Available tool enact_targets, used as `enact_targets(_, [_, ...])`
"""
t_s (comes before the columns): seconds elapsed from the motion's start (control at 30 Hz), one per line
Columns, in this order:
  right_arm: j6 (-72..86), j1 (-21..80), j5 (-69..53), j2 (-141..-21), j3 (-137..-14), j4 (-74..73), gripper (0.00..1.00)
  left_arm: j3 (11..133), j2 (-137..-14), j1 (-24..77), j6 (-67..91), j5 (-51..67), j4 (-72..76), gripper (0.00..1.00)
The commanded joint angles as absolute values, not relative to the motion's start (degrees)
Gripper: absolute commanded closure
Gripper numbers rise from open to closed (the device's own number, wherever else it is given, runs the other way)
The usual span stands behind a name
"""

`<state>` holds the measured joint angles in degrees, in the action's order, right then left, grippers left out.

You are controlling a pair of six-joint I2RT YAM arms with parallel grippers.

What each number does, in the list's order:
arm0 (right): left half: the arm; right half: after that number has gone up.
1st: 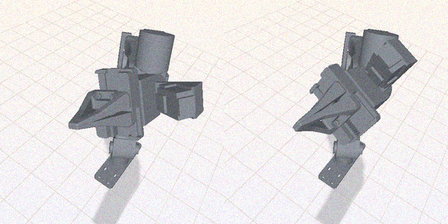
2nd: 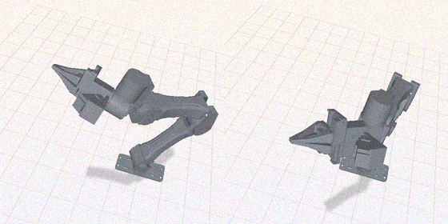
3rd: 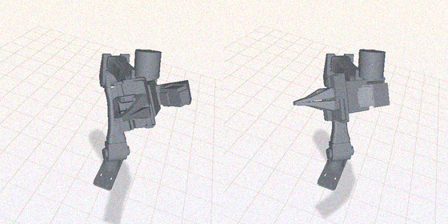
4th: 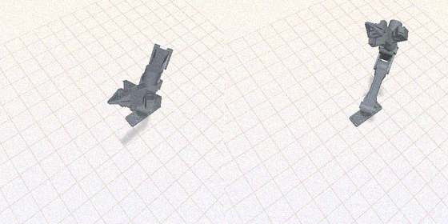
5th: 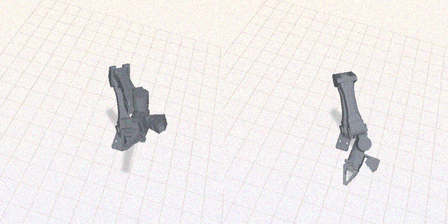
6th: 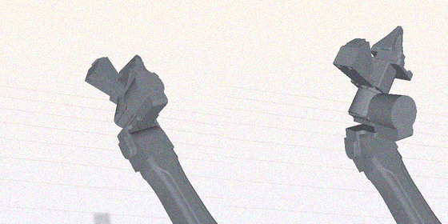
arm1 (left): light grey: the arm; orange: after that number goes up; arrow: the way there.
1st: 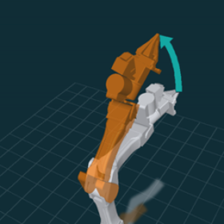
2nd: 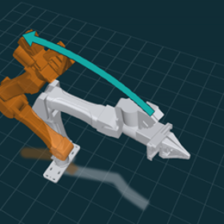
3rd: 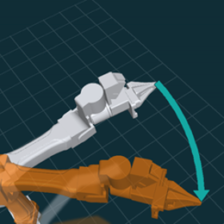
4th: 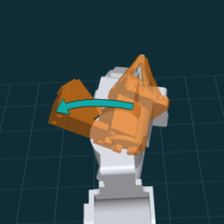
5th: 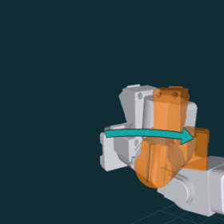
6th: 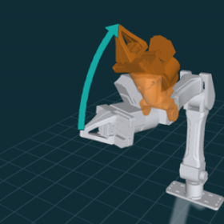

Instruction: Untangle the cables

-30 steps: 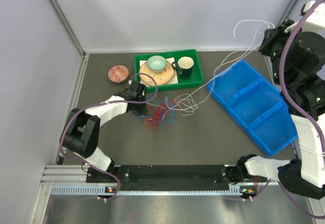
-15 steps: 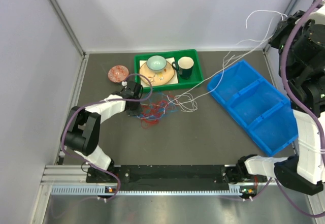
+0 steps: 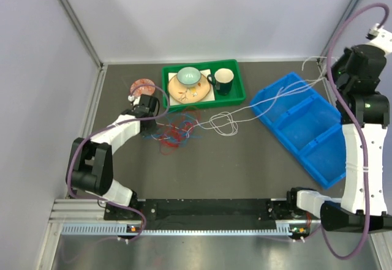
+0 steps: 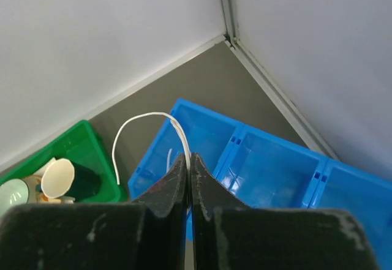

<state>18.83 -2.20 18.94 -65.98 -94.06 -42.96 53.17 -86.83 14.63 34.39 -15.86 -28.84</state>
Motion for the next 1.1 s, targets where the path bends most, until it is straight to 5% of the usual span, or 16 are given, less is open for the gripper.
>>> enact_targets(0.0, [22.23, -8.77, 12.31, -61.79, -93.69, -40.69, 1.00, 52.73, -86.40, 13.45, 35.42, -18.46, -30.24, 1.00])
enact_targets(0.77, [26.28, -21.18, 1.24, -61.00, -88.68, -40.26, 1.00, 50.89, -84.82, 6.33, 37.09, -14.33, -28.65, 1.00])
enact_targets(1.07, [28.92, -20.66, -9.23, -58.89, -86.40, -38.32, 1.00, 51.85, -80.33, 16.86, 33.14, -12.57, -26.72, 1.00])
